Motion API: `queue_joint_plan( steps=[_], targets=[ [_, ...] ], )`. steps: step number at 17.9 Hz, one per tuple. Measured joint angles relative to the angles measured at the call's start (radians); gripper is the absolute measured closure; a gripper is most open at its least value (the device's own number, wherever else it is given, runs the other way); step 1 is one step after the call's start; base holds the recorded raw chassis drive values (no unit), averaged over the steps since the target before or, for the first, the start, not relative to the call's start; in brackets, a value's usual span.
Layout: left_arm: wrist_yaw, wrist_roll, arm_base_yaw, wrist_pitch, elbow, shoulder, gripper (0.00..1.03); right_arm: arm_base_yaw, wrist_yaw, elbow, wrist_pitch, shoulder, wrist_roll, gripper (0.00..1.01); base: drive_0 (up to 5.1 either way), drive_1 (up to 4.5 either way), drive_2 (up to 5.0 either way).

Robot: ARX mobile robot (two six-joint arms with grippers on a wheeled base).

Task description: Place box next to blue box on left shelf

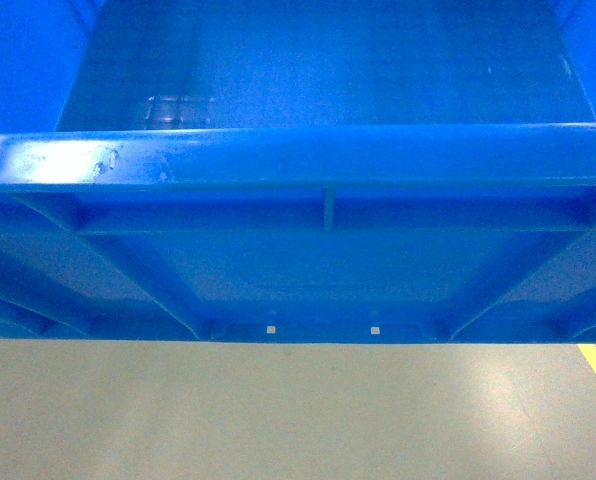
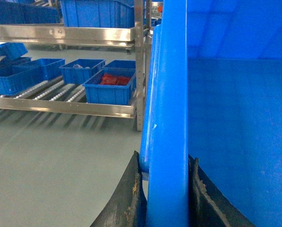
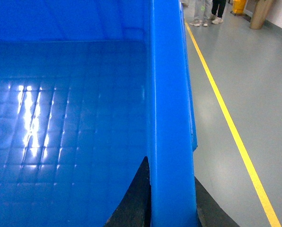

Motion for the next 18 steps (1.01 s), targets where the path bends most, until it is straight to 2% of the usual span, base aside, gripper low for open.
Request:
queue_joint_plan(
  steps=[18],
  targets=[
    [-0.001, 0.0, 0.0, 0.003, 0.0, 0.0, 0.87, 0.0, 0.001, 0.0, 0.0, -0.002, 0.0, 0.93, 0.0, 4.05, -4.1]
  ],
)
